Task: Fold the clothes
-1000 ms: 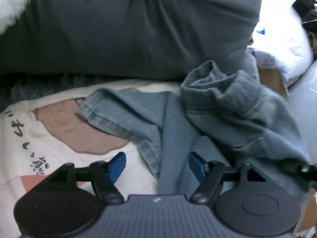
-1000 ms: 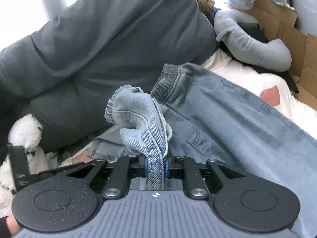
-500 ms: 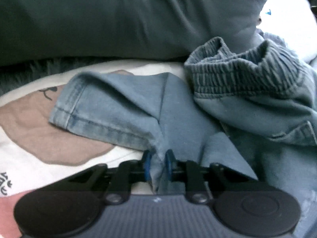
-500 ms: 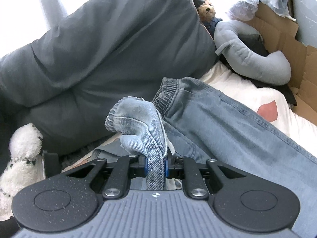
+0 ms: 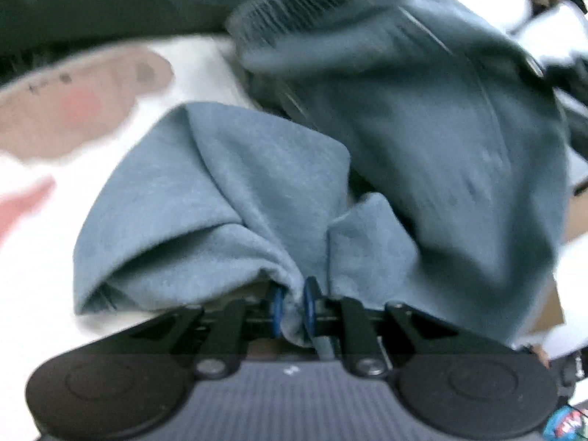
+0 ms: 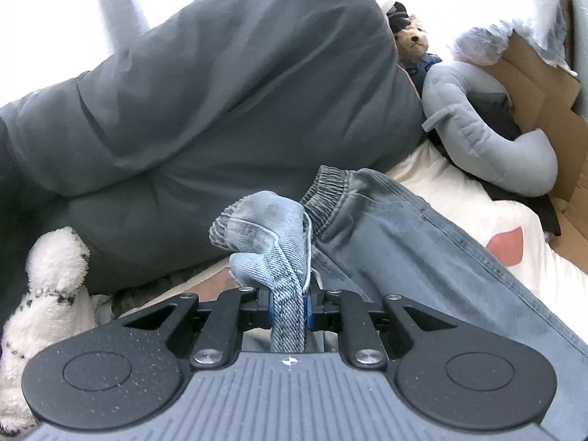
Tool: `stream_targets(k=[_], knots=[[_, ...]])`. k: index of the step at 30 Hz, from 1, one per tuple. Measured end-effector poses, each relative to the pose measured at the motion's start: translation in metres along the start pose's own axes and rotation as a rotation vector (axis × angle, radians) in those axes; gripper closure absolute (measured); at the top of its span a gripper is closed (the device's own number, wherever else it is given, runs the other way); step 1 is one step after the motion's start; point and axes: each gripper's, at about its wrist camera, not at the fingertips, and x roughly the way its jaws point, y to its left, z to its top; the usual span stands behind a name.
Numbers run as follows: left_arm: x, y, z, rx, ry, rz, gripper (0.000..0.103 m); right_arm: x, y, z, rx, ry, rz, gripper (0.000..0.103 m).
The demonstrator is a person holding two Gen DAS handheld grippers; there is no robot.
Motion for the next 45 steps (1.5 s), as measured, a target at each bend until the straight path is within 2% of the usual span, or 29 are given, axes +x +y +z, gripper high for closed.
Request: stream_targets(k=[9,17,19,25,27,30,33,38,43,45], knots=[[0.019,-0.059,-0.059,-0.062,0.118,-0.174,0.091,0.004,0.008,0.009,-0.032,0.041,0.024,0.088],[0.029,-0.080,-0.082,-0.161,0.170,-0.297,0.091,0.002,0.011,0.011,-0.064,0.118,0.067,0.088],[0.031,-0.087,-0.085,-0.157,0.191,-0.319,0.091,0.000,0.013,0.011,-0.078,0.143,0.082,0.087],[0.034,-0.108,-0.096,-0.129,0.241,-0.378,0.092,-0.017,0.004,0.011,-0.133,0.195,0.104,0.079],[0.034,-0.115,-0.103,-0.115,0.262,-0.410,0.092,-0.030,-0.007,0.010,-0.158,0.196,0.097,0.064],[0.033,-0.131,-0.115,-0.077,0.289,-0.452,0.092,-0.059,-0.030,0.003,-0.189,0.189,0.068,0.062],[0.037,-0.144,-0.118,-0.049,0.313,-0.468,0.092,-0.084,-0.058,-0.008,-0.196,0.200,0.025,0.062],[0.047,-0.157,-0.117,-0.018,0.351,-0.447,0.092,-0.129,-0.104,-0.042,-0.165,0.234,-0.034,0.062],[0.065,-0.182,-0.125,0.067,0.407,-0.393,0.092,-0.169,-0.142,-0.092,-0.075,0.279,-0.057,0.061],[0.067,-0.186,-0.122,0.117,0.440,-0.344,0.090,-0.183,-0.157,-0.120,-0.016,0.298,-0.059,0.059]])
